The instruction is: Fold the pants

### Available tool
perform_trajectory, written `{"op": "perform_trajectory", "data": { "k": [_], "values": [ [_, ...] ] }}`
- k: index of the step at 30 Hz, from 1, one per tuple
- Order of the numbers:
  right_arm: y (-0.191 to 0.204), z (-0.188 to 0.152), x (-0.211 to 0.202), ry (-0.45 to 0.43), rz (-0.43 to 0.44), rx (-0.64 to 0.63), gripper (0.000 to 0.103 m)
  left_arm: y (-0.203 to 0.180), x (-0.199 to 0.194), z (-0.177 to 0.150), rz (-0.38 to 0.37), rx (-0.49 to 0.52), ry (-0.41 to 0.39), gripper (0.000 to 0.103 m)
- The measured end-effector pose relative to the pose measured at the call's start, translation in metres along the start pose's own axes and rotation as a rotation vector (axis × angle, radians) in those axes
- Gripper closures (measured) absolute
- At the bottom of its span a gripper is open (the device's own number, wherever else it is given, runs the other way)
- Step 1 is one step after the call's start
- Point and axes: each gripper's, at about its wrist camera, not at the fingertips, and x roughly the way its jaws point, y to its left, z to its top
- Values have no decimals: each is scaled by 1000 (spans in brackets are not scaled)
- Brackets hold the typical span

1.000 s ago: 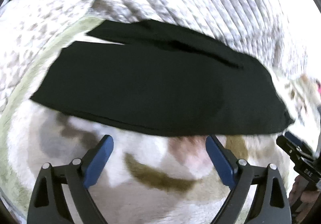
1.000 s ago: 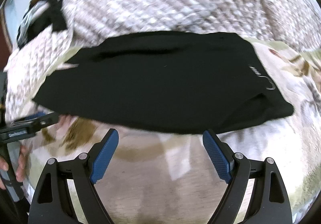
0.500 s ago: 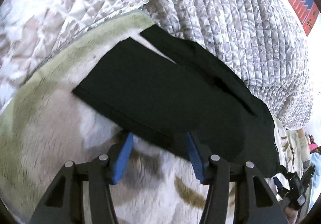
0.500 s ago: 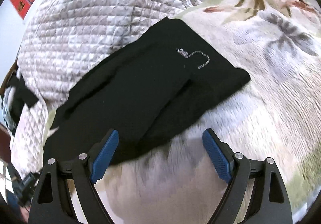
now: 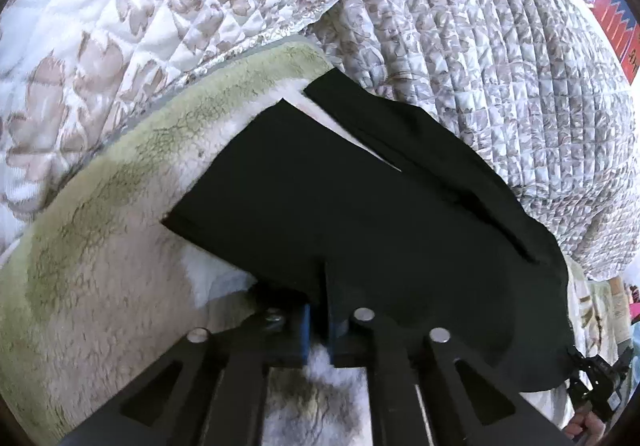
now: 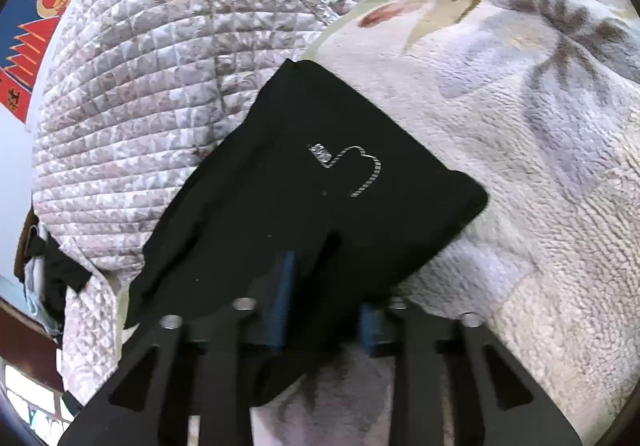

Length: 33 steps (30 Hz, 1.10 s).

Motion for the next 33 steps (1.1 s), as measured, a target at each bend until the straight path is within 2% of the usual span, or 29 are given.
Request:
{"op": "perform_trajectory", "data": {
  "k": [3, 5, 13, 15, 21, 26, 31, 33],
  "values": [
    [-3, 2, -1, 3, -5, 12, 98, -5, 0, 3, 21, 27, -4, 99],
    [-2, 3, -5, -1, 7, 10, 101, -8, -5, 4, 29, 39, -10, 99],
    [7, 4, -54, -19, 51, -10, 102, 0, -62, -1, -9, 35, -43, 99],
    [5, -1, -71, -17, 54, -18, 102, 7, -79, -10, -32, 20, -47, 99],
    [-23, -33, -117, 18, 23, 12, 102, 23, -116, -52, -33, 10, -28, 99],
    [-44, -52, -128, 46, -30, 41, 102, 35, -130, -80, -19, -16, -5, 99],
    [-60, -62, -112, 96, -95, 55, 102, 39, -125, -91, 12, -15, 25, 99],
    [-54, -63, -114, 77, -107, 28, 102, 39, -131, -93, 19, -5, 5, 99]
  ]
}}
